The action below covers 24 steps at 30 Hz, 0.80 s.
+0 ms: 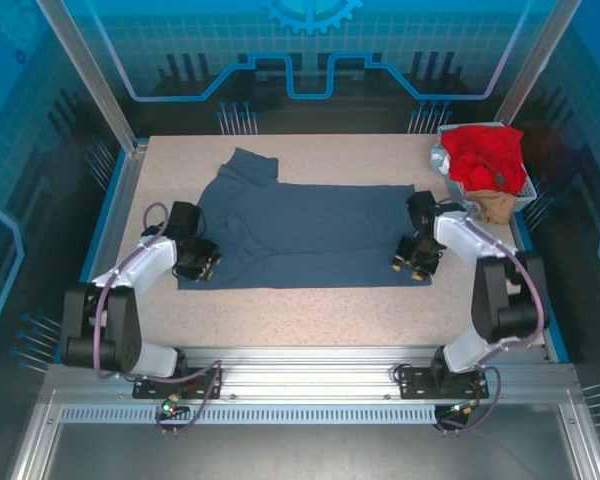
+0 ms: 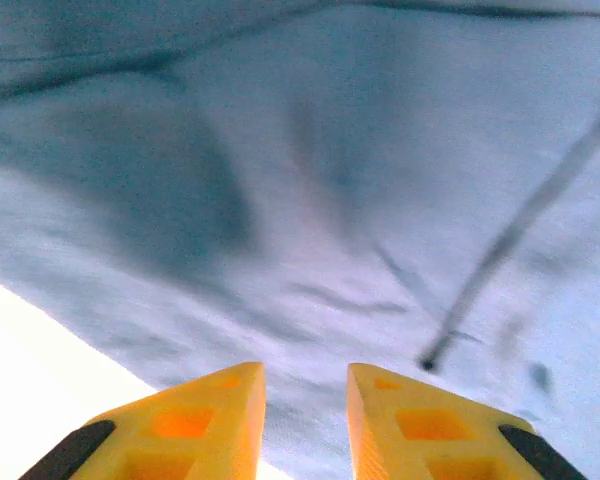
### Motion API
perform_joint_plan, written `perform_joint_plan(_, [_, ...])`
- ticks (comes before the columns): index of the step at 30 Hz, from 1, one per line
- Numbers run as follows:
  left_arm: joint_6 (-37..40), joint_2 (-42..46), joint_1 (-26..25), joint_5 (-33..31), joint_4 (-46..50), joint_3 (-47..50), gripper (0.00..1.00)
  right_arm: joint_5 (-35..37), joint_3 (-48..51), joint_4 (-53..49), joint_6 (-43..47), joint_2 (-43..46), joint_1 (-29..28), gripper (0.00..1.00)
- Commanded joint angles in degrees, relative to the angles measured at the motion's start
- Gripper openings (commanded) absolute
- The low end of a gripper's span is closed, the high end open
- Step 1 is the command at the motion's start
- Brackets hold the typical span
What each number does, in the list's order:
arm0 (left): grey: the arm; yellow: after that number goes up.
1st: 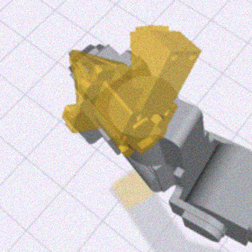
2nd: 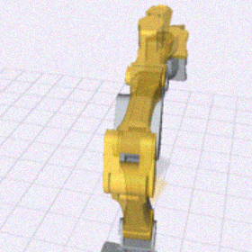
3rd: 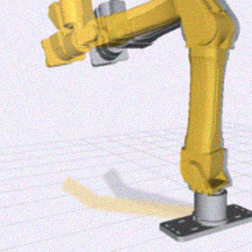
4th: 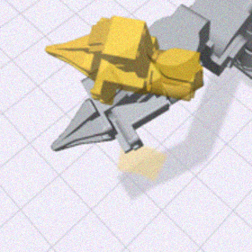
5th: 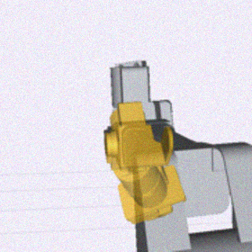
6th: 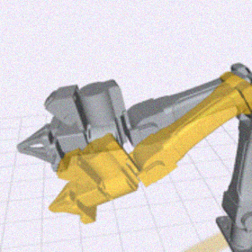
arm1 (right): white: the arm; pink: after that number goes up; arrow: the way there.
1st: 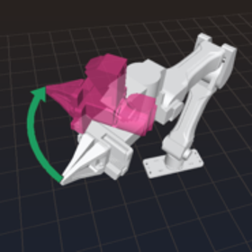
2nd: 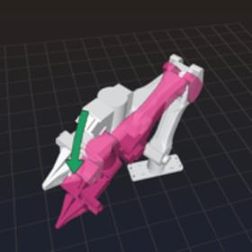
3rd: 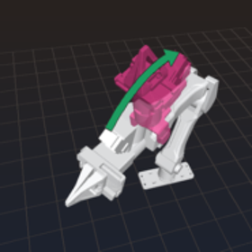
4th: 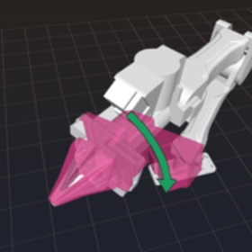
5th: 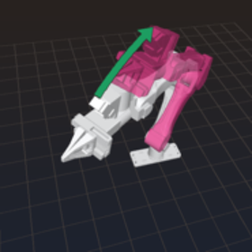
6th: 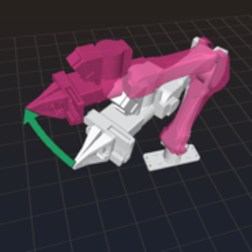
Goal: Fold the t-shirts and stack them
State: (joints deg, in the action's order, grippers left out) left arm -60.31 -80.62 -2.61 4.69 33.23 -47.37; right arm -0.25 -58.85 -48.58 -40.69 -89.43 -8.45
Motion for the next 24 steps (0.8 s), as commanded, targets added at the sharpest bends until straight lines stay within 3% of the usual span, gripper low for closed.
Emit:
perform_joint_plan(1, [-3.0, -0.7, -3.1, 6.3, -5.3, -0.8, 0.35, -7.1, 0.5, 10.0, 0.6, 4.7, -3.4, 0.5])
perform_joint_plan(3, [-6.1, -2.6, -4.8, 8.6, -9.3, -0.2, 0.39, -14.9, 0.8, 16.3, 1.0, 4.5, -4.6, 0.53])
perform_joint_plan(6, [-11.3, -5.7, -6.3, 10.9, -15.2, 0.7, 0.4, -20.7, 0.1, 21.9, 0.5, 4.2, -7.0, 0.53])
perform_joint_plan(19, [-10.2, -13.5, -8.2, 8.1, -10.9, -3.8, 0.33, -19.7, -2.1, 18.8, 0.0, 4.2, -8.3, 0.52])
perform_joint_plan(24, [-9.0, -15.7, -8.2, 7.6, -12.6, -5.0, 0.17, -19.7, -1.9, 19.0, -0.4, 4.0, -8.3, 0.51])
